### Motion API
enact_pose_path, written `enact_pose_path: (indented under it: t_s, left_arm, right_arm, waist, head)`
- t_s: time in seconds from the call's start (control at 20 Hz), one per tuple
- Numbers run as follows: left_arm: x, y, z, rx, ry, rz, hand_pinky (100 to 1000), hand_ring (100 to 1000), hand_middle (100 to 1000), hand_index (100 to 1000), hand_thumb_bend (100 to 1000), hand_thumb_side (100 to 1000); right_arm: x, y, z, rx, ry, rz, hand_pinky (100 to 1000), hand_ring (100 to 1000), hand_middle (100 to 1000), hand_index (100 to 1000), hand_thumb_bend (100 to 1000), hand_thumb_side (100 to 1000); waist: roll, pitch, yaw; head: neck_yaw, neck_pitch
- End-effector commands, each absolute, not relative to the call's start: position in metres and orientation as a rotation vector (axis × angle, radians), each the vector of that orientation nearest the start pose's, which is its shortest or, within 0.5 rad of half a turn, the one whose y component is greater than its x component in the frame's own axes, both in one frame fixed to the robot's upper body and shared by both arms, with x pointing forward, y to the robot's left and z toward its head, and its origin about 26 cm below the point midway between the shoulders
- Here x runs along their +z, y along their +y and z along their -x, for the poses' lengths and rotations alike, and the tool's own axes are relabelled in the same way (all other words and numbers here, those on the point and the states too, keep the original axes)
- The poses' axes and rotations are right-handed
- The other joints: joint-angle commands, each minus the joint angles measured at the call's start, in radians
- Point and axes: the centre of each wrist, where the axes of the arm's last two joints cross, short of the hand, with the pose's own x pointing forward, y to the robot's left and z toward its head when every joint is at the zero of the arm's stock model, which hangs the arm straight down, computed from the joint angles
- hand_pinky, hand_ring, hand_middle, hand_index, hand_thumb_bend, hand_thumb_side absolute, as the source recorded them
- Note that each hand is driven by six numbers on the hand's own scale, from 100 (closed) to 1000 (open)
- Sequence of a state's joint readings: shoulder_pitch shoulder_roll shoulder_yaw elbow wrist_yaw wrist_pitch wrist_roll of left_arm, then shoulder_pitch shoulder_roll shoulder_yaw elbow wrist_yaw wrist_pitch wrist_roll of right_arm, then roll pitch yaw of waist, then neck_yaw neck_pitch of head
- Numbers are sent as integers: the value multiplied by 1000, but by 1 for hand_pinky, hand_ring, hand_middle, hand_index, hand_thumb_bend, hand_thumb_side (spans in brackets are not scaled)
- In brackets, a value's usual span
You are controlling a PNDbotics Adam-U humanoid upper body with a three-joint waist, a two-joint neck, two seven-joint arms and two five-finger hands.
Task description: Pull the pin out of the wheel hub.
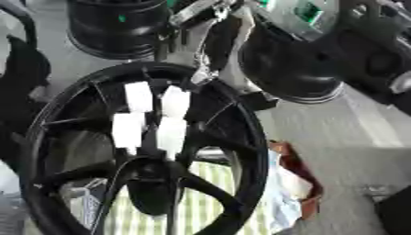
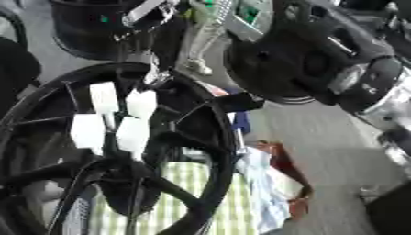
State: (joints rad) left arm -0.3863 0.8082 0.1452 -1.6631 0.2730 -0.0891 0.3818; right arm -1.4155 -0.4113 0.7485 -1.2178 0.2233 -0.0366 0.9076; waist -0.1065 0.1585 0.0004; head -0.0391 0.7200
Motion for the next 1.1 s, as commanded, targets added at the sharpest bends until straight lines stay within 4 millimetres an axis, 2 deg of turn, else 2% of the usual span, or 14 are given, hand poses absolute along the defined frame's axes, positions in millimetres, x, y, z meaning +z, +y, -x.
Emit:
enact_pose_path:
  t_s: [0.05, 0.3, 0.45, 0.75, 1.1]
  left_arm:
    - [269, 402, -326, -24, -2279, -682, 822, 880, 785, 847, 526, 587]
    - [268, 403, -325, -17, -2279, -685, 822, 880, 785, 847, 526, 587]
    - [268, 403, -325, -15, -2277, -686, 822, 880, 785, 847, 526, 587]
    - [267, 403, -326, -16, -2276, -683, 822, 880, 785, 847, 526, 588]
    - [267, 402, -326, -16, -2276, -678, 822, 880, 785, 847, 525, 588]
  right_arm:
    - [370, -70, -410, -3028, 1880, -445, 865, 881, 821, 859, 337, 360]
    - [397, -84, -403, -2936, 2007, -539, 869, 882, 822, 861, 316, 368]
    - [406, -91, -400, -2897, 2046, -587, 870, 883, 823, 862, 318, 368]
    - [401, -89, -401, -2917, 2010, -573, 869, 885, 828, 866, 328, 370]
    - [384, -79, -407, -2988, 1942, -504, 868, 888, 837, 870, 343, 370]
  waist:
    - [13, -13, -1]
    - [16, -10, -2]
    - [15, -9, -3]
    - [15, -7, -2]
    - [14, -7, 1]
  head:
    - [1, -7]
    - [0, -3]
    - [2, -2]
    - [1, -6]
    - [-2, -13]
